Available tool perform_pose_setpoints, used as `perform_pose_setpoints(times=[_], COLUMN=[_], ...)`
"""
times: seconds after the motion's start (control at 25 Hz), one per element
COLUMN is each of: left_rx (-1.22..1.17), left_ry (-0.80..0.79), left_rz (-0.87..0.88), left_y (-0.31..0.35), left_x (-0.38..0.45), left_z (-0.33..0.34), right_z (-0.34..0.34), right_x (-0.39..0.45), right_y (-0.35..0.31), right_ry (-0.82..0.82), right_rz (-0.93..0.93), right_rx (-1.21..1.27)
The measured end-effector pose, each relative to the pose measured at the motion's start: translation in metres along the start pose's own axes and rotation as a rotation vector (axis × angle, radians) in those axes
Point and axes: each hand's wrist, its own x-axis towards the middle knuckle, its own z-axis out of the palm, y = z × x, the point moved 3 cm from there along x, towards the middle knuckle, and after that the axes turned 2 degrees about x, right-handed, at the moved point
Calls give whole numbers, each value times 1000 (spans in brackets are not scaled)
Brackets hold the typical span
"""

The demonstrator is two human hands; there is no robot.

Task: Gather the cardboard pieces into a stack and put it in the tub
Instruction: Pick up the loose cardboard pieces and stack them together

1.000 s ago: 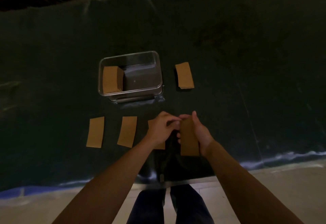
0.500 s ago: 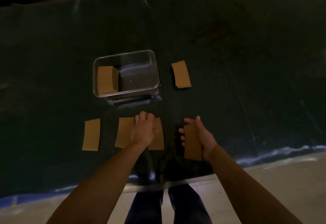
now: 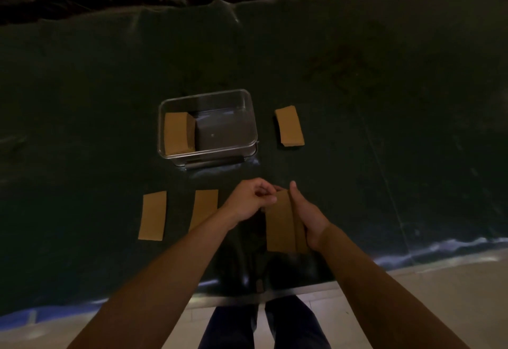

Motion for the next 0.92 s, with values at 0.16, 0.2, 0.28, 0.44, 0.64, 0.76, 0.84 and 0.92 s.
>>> perform_pose_setpoints(times=[0.16, 0.2, 0.28, 0.44, 0.64, 0.76, 0.84, 0.92], left_rx=[-72, -87, -91, 194, 977, 1020, 1003, 902], left_ry=[124, 130, 144, 312, 247, 213, 268, 284], left_rz=[-10, -16, 6, 160, -151, -164, -122, -75], left_y=[-1, 0, -3, -34, -101, -107, -102, -95], left_x=[-8, -11, -11, -8, -18, -18, -15, -16], left_z=[3, 4, 3, -30, -100, -105, -104, -106], right_z=[18, 21, 26, 36, 33, 40, 43, 45], right_x=[6, 9, 10, 14, 16, 14, 14, 11], right_y=[2, 4, 5, 10, 14, 20, 23, 21], right_ry=[-94, -106, -113, -79, -10, -10, -2, -5], right_rz=[1, 8, -5, -18, 3, 6, 3, -2], right_rx=[58, 69, 49, 94, 117, 132, 149, 144])
